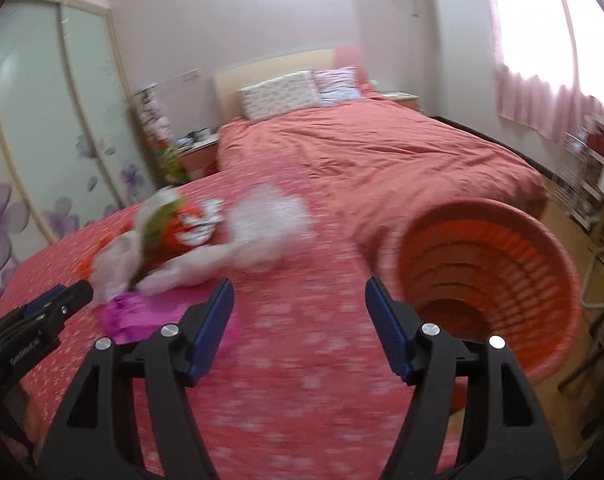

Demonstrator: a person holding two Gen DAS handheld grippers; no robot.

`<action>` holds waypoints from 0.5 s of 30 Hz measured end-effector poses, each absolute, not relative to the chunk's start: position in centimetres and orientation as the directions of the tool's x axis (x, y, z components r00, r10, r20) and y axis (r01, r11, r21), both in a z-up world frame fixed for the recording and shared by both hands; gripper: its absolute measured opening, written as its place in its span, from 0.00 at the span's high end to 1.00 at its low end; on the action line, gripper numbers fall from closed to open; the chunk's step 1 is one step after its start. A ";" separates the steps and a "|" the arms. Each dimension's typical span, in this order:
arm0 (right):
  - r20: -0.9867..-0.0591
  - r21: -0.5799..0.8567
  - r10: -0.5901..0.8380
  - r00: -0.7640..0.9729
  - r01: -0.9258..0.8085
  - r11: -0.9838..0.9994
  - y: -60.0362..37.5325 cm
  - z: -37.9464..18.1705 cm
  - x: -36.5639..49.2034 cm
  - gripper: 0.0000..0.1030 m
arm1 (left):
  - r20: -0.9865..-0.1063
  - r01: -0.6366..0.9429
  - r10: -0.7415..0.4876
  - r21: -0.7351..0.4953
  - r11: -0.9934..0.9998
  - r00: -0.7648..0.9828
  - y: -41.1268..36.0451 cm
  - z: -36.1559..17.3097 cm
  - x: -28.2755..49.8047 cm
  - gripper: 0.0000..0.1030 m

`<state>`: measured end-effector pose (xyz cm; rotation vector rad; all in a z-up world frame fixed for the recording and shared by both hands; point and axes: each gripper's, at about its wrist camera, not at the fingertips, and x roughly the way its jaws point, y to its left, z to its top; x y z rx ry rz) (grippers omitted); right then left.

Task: Collect trash
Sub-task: 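Grasp the magenta plastic bag with the right gripper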

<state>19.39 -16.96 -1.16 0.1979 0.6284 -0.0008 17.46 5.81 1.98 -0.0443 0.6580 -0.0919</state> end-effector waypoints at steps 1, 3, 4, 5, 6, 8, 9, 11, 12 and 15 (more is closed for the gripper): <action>-0.583 0.178 0.077 0.809 0.035 0.983 -15.6 -1.3 19.6 0.35 | -0.610 0.045 -0.077 -0.068 0.997 0.789 7.0 1.8 17.4 0.45; -0.585 0.176 0.119 0.802 -0.018 0.984 -13.0 -1.5 20.0 0.35 | -0.617 -0.006 -0.041 -0.073 0.997 0.786 9.4 1.3 17.4 0.44; -0.589 0.174 0.141 0.796 -0.046 0.984 -11.7 -1.7 20.2 0.35 | -0.623 -0.032 -0.022 -0.075 0.997 0.782 10.5 1.0 17.3 0.44; -0.592 0.174 0.157 0.791 -0.066 0.983 -10.8 -1.8 20.4 0.35 | -0.629 -0.061 -0.001 -0.078 0.995 0.778 11.7 0.6 17.2 0.44; -0.598 0.174 0.185 0.780 -0.100 0.980 -9.3 -2.1 20.7 0.35 | -0.633 -0.078 0.008 -0.083 0.994 0.774 12.5 0.4 17.1 0.44; -0.608 0.169 0.206 0.767 -0.128 0.977 -7.5 -2.4 21.0 0.35 | -0.642 -0.111 0.024 -0.095 0.989 0.766 14.4 0.0 16.8 0.44; -0.617 0.165 0.218 0.756 -0.146 0.975 -6.4 -2.6 21.3 0.35 | -0.644 -0.119 0.027 -0.100 0.988 0.764 14.9 -0.2 16.7 0.44; -0.634 0.160 0.229 0.739 -0.165 0.973 -4.9 -3.1 21.8 0.35 | -0.647 -0.137 0.037 -0.105 0.985 0.762 16.0 -0.5 15.9 0.43; -0.641 0.158 0.231 0.732 -0.169 0.973 -4.2 -3.4 22.0 0.35 | -0.648 -0.144 0.040 -0.108 0.984 0.761 16.4 -0.7 15.7 0.43; -0.667 0.148 0.227 0.710 -0.172 0.974 -2.9 -4.4 22.9 0.35 | -0.651 -0.153 0.040 -0.118 0.981 0.758 17.8 -1.0 15.1 0.43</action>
